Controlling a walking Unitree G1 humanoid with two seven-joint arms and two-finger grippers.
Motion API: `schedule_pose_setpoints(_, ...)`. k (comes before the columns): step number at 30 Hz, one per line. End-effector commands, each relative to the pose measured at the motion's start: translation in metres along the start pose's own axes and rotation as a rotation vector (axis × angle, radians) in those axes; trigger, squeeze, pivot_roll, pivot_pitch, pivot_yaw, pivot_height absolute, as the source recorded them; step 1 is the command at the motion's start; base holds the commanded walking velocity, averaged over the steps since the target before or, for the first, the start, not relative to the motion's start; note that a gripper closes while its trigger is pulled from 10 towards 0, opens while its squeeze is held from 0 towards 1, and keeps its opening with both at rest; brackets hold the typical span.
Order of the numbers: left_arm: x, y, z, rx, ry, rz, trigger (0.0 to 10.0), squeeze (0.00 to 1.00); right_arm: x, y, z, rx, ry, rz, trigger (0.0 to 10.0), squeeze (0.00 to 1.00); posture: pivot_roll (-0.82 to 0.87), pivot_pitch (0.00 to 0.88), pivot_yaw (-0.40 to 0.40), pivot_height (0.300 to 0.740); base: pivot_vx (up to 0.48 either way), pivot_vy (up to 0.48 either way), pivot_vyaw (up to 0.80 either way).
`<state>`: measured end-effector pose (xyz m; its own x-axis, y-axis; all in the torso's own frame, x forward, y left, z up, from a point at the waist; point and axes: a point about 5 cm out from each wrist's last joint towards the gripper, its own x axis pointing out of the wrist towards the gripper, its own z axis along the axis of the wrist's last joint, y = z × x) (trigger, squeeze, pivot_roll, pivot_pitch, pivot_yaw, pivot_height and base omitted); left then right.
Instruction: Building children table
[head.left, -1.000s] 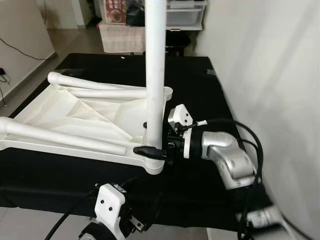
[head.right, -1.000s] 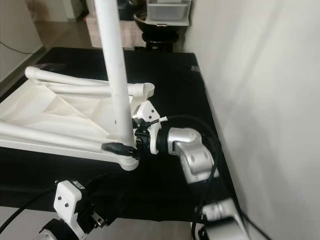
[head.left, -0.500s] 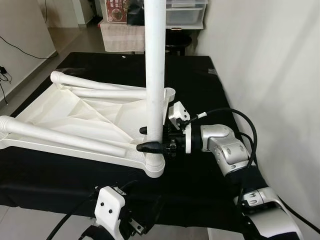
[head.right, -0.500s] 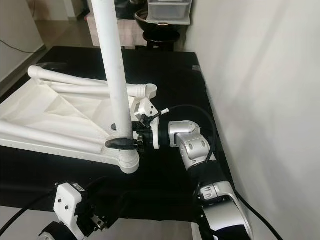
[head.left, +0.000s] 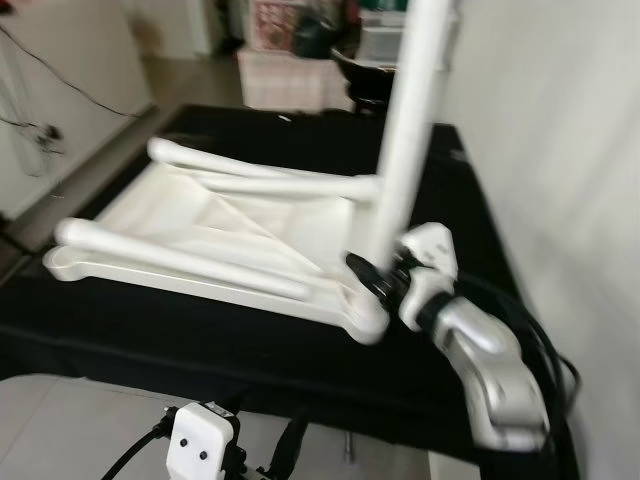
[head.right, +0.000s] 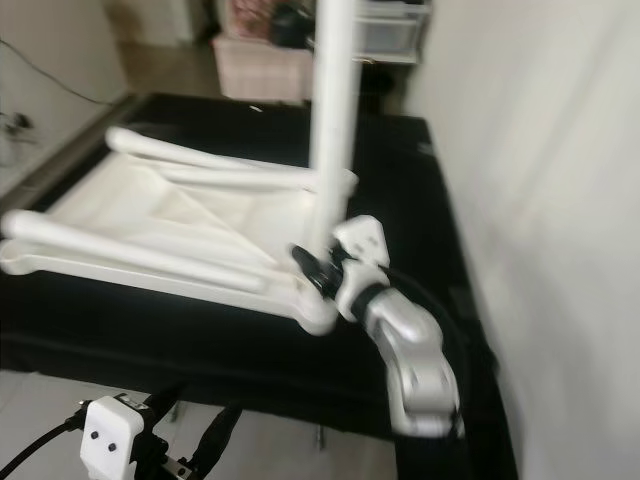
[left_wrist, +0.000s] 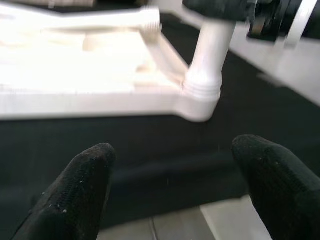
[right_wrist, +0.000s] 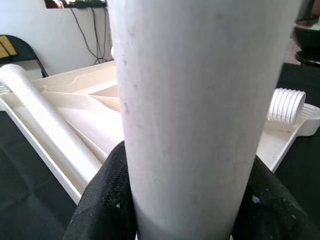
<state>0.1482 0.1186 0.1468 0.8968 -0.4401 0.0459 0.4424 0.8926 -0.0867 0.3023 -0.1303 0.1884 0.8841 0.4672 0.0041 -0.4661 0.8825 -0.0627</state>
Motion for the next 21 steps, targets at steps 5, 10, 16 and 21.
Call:
schedule_pose_setpoints(5,0.005,0.003,-0.004,0.006,-0.011,-0.004,10.0,0.00,0.006,-0.001,-0.027,0.018,0.130,-0.006,9.0,0.00,0.01,0.109,-0.077,0.740,0.000,0.000,0.00)
schedule_pose_setpoints(10,0.009,0.002,-0.005,0.004,-0.018,-0.019,10.0,0.00,0.019,0.017,-0.013,0.040,0.090,0.182,10.0,0.00,0.01,0.103,-0.075,0.740,0.000,0.000,0.00)
schedule_pose_setpoints(16,0.009,0.002,-0.005,0.001,-0.020,-0.033,10.0,0.00,0.023,0.019,-0.004,0.025,0.054,0.321,10.0,1.00,0.03,0.104,-0.071,0.740,0.000,0.000,0.00)
schedule_pose_setpoints(21,0.009,-0.002,-0.005,-0.006,-0.022,-0.057,10.0,0.00,0.024,0.008,0.007,-0.126,0.085,0.641,10.0,0.00,0.04,0.116,-0.075,0.740,0.000,0.000,0.00)
